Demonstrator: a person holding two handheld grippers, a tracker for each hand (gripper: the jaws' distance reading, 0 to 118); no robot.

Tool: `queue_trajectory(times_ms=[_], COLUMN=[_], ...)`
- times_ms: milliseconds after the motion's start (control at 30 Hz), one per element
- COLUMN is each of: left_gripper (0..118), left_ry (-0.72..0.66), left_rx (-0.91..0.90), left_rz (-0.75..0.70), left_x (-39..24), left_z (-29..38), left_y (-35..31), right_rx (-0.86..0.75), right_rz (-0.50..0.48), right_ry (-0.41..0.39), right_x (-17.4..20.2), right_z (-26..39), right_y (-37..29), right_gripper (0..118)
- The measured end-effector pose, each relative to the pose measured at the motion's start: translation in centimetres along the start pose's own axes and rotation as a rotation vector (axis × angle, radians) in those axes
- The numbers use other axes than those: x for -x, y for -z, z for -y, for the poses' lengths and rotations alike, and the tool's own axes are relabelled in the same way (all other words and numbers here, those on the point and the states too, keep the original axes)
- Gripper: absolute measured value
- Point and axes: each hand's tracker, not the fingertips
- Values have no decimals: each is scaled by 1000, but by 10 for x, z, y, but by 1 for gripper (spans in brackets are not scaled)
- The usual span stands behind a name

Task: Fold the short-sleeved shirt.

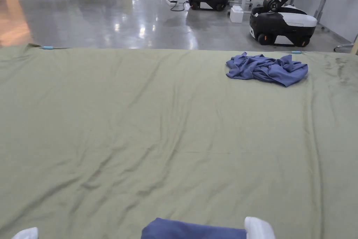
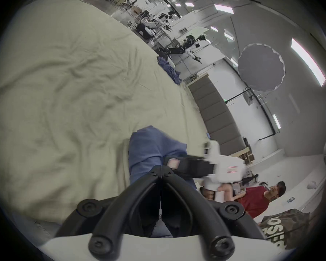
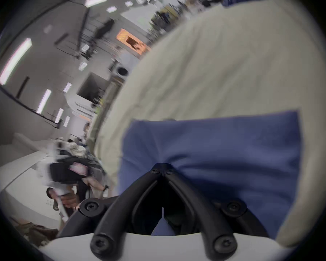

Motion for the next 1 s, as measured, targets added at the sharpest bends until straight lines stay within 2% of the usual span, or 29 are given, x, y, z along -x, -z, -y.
queue_trajectory(times_ms=[33, 100, 133, 167, 200, 233, 333, 500, 567, 633, 667, 700, 733, 767, 800, 833, 867, 933, 1000], left_gripper=[1, 2, 13, 38, 78, 91, 91, 91, 91, 88, 77, 41, 33, 33, 32, 32, 32, 32, 32], left_ry=[-11, -35, -43, -46, -52, -60, -142, -157, -133, -53, -29, -48, -67, -109, -188, -278, -289, -168, -124], left_rx=[-9, -27, -36, -35, -34, -18, 20, 214, 201, 204, 216, 209, 205, 206, 209, 215, 231, 242, 281], left_rz=[20, 41, 45, 40, 39, 41, 82, 71, 117, 76, 50, 60, 36, -57, -3, 111, 90, 45, 6], left_x=[14, 20, 24, 28, 33, 39, 61, 68, 44, 32, 32, 32, 35, 42, 57, 60, 58, 49, 44], left_z=[-3, -4, -6, -7, -8, -9, -12, -7, -2, -3, -2, 1, 0, -1, -1, -2, -4, -10, -23], left_y=[-3, -1, 1, 7, 12, 20, 40, 89, 104, 115, 119, 119, 121, 120, 116, 111, 108, 103, 88], right_rx=[31, -14, -12, -7, -14, -23, -34, -46, -46, -46, -46, -46, -45, -45, -60, -116, -152, -199, -252], right_rz=[24, -84, -72, -54, -24, -7, -10, -41, -41, -42, -43, -42, -43, -43, -47, -58, -64, -64, -28], right_ry=[21, 119, 152, 111, 55, 20, 21, 54, 50, 55, 58, 61, 60, 66, 80, 100, 113, 153, 167], right_x=[-8, -20, -18, -13, -9, -6, -5, -11, -10, -10, -10, -9, -7, -6, -7, -6, -6, -10, -14], right_z=[2, 2, 1, 1, 3, 4, 8, 9, 9, 9, 9, 9, 8, 6, 7, 9, 11, 12, 12], right_y=[13, 17, 11, 9, 9, 10, 9, 8, 8, 8, 8, 6, 1, -7, -14, -25, -37, -59, -78], right_gripper=[2, 2, 2, 2, 2, 2, 2, 2, 2, 2, 2, 2, 2, 2, 2, 2, 2, 2, 2])
